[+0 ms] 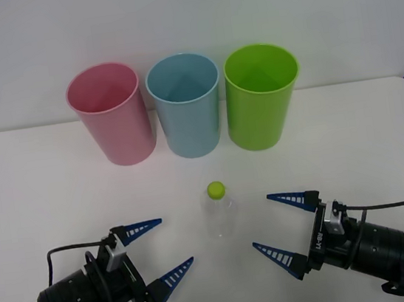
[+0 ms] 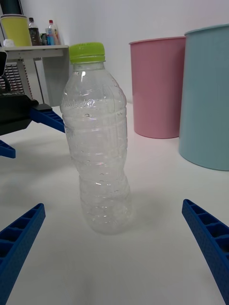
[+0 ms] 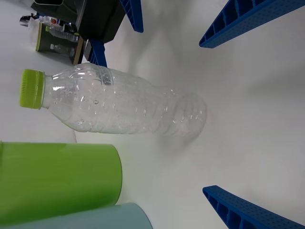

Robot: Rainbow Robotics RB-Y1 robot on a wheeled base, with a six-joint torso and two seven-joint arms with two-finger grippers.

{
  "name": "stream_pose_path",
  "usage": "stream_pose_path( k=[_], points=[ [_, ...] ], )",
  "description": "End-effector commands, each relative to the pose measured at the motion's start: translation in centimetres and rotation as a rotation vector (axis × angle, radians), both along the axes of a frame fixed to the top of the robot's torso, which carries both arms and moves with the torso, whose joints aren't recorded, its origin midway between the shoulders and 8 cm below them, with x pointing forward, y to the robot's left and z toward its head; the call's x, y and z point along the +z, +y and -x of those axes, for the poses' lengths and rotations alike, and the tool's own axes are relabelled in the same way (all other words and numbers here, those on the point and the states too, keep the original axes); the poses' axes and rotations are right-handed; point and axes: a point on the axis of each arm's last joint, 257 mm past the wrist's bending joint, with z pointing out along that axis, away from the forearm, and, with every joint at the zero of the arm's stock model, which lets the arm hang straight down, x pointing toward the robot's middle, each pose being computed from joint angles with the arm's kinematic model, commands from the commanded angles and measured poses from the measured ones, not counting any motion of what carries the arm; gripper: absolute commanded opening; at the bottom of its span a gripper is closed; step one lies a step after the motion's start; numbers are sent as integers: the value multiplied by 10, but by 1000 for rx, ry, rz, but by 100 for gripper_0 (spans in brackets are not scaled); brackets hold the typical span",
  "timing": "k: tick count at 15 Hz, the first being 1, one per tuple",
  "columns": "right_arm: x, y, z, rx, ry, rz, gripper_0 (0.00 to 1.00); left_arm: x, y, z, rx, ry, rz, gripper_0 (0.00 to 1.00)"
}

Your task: Put cans in the blue bin and PET bottles in the pink bin and trash in the green bin.

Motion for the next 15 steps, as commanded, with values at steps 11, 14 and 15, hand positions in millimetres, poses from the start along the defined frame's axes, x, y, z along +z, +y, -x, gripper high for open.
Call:
stream_pose_path(
  k=[11, 14, 15],
  points=[
    [0, 0, 0, 0, 0, 0, 100, 14, 56, 16, 18, 40, 26, 100],
    [0, 0, 0, 0, 0, 0, 100, 21, 70, 25, 39, 31, 9, 100],
    [0, 0, 0, 0, 0, 0, 100, 23, 73, 28, 45, 29, 5, 100]
  ],
)
